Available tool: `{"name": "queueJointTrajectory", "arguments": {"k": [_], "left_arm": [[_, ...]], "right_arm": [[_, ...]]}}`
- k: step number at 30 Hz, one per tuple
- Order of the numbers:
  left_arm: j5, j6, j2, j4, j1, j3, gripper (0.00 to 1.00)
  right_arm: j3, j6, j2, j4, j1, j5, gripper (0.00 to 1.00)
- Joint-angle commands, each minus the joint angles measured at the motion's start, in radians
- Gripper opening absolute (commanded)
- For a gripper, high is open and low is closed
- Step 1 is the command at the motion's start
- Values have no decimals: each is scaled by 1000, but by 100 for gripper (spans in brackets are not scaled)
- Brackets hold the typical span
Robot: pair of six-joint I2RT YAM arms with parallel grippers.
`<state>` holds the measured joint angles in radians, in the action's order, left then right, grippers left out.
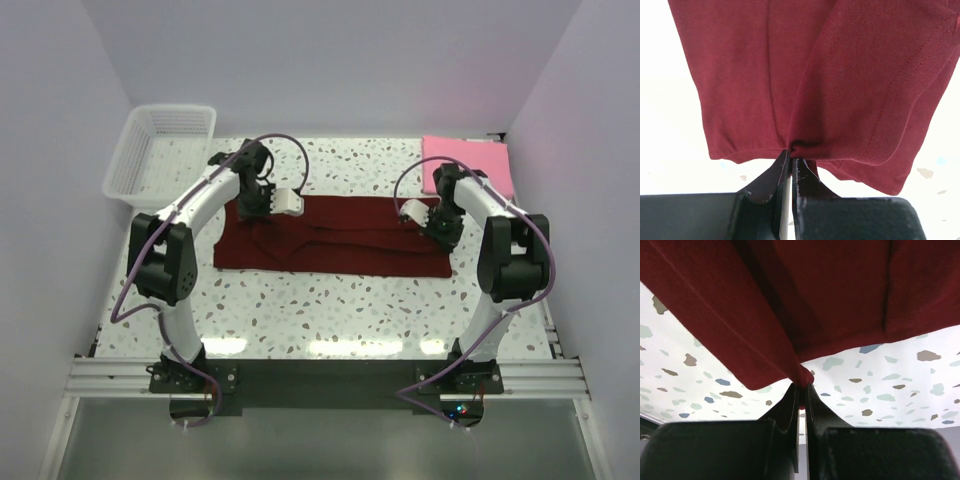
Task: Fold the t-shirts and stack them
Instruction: Fold the tshirt
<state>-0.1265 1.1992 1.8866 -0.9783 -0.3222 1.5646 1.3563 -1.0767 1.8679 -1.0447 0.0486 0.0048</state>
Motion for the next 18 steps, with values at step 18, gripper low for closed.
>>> {"name": "queueJointTrajectory", "arguments": {"k": [18], "left_arm": [[7, 26, 57, 13, 32, 77, 0]], "right_arm": [[110, -8, 82, -15, -10, -6, 0]]}}
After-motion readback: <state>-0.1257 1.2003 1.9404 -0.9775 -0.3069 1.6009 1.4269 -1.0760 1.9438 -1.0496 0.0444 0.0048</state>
